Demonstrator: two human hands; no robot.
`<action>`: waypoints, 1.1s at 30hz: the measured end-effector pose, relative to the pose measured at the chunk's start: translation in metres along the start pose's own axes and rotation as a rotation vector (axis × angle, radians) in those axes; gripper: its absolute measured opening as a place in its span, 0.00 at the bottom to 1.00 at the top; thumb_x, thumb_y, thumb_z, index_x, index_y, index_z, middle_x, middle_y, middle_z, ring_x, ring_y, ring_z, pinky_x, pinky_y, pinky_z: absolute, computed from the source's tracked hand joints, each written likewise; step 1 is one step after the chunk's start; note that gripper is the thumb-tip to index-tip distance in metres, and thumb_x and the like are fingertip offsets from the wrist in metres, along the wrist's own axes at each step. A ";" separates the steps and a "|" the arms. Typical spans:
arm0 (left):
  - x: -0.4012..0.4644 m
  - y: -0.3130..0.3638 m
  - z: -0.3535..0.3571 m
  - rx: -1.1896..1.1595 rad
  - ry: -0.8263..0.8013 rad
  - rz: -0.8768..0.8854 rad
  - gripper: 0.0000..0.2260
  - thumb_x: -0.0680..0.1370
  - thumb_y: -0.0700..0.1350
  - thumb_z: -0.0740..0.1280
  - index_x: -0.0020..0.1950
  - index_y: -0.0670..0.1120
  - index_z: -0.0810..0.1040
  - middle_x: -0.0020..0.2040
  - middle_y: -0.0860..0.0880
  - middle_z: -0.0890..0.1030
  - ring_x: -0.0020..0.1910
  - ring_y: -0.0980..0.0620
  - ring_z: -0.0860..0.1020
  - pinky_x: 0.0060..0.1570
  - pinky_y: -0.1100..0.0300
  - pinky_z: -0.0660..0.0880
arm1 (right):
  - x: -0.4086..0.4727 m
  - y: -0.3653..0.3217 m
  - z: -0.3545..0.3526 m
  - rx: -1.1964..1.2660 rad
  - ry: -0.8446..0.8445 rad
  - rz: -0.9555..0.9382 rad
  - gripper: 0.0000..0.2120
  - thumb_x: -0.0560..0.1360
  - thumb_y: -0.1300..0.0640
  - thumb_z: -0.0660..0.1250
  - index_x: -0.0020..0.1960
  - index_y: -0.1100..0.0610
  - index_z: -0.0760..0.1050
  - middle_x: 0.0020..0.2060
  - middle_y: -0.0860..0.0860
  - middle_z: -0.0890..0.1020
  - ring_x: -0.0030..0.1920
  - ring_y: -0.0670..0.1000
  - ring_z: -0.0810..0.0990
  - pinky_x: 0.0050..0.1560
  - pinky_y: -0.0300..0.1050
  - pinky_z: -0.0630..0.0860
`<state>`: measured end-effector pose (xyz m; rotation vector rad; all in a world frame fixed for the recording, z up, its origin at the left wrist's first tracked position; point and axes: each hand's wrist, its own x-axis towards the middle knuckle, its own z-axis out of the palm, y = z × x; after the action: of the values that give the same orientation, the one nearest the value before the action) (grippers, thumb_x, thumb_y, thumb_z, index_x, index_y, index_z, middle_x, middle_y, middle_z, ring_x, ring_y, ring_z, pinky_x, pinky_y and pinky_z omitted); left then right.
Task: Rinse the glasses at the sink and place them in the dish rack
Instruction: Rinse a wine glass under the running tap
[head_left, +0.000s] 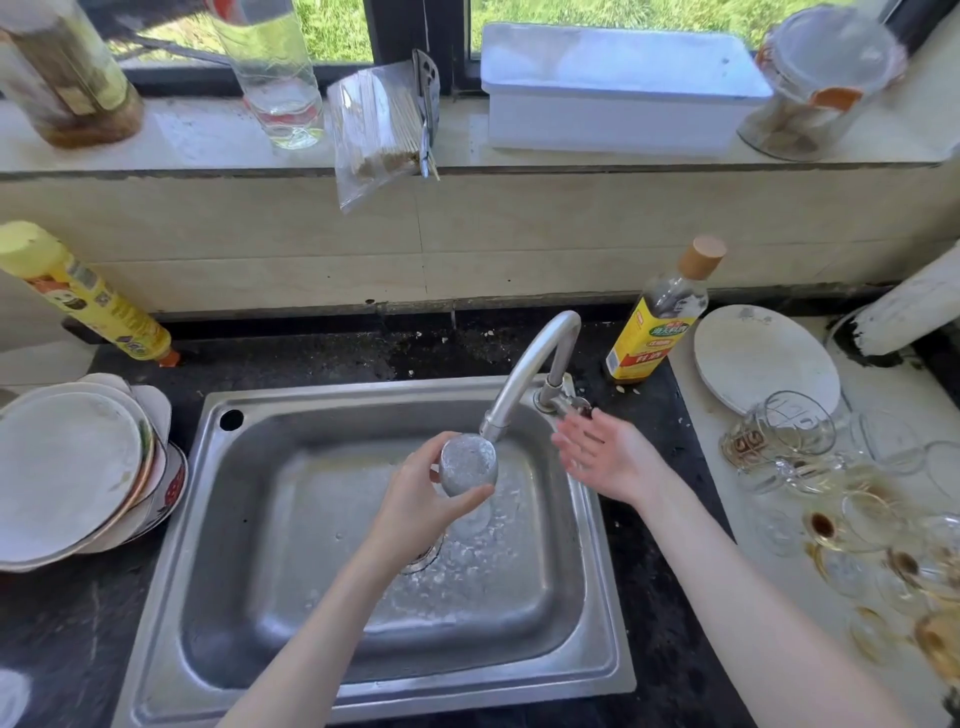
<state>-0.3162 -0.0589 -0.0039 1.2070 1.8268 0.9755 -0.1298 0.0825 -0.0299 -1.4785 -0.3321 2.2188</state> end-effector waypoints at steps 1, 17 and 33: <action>0.000 0.000 0.000 -0.005 0.006 -0.011 0.21 0.67 0.43 0.76 0.48 0.63 0.70 0.44 0.64 0.78 0.41 0.66 0.75 0.41 0.77 0.68 | -0.006 0.011 0.000 -0.069 -0.024 0.042 0.15 0.81 0.53 0.57 0.59 0.62 0.73 0.50 0.55 0.79 0.48 0.53 0.78 0.46 0.45 0.74; -0.014 -0.016 0.011 -0.024 -0.028 -0.071 0.22 0.67 0.46 0.76 0.55 0.59 0.70 0.50 0.58 0.78 0.46 0.65 0.77 0.50 0.61 0.76 | -0.031 0.080 0.040 0.143 0.009 0.173 0.07 0.77 0.57 0.65 0.43 0.61 0.75 0.39 0.55 0.80 0.42 0.54 0.78 0.42 0.46 0.75; -0.019 -0.029 0.025 0.432 -0.157 0.004 0.29 0.72 0.53 0.70 0.69 0.47 0.64 0.66 0.50 0.69 0.63 0.51 0.70 0.61 0.59 0.67 | -0.056 0.080 0.038 -0.549 0.104 -0.648 0.06 0.71 0.58 0.72 0.45 0.59 0.83 0.40 0.49 0.84 0.41 0.40 0.81 0.43 0.28 0.73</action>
<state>-0.3000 -0.0801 -0.0374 1.4948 1.9648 0.4799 -0.1648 -0.0128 -0.0042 -1.4460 -1.2628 1.5814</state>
